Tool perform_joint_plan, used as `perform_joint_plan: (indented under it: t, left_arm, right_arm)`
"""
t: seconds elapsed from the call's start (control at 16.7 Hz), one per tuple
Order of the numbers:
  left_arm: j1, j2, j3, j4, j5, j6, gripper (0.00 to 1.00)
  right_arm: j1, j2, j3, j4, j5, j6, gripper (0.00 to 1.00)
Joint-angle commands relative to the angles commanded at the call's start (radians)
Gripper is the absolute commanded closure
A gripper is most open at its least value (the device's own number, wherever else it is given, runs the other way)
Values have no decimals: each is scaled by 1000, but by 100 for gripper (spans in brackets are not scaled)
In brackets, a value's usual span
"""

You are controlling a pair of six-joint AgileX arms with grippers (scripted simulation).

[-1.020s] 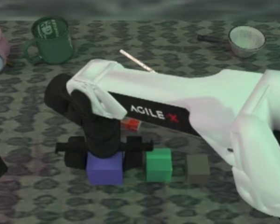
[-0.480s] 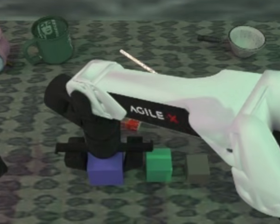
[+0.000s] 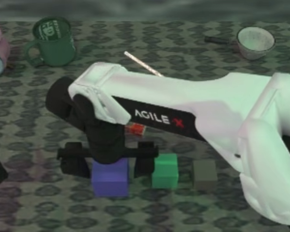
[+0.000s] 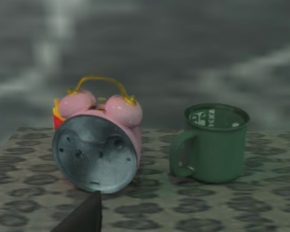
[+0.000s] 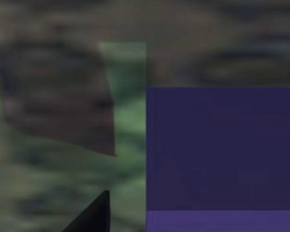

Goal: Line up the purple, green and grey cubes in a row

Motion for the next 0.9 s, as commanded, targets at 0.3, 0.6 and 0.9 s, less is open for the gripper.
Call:
perform_joint_plan:
  t: [0.3, 0.6, 0.9]
  left_arm:
    - [0, 0, 0, 0, 0, 0, 0]
    - [0, 0, 0, 0, 0, 0, 0]
    - [0, 0, 0, 0, 0, 0, 0]
  right_arm:
    - [-1, 0, 4, -4, 0, 0, 0]
    - [4, -1, 154, -160, 0, 3, 0]
    - [8, -10, 259, -269, 0, 0, 0]
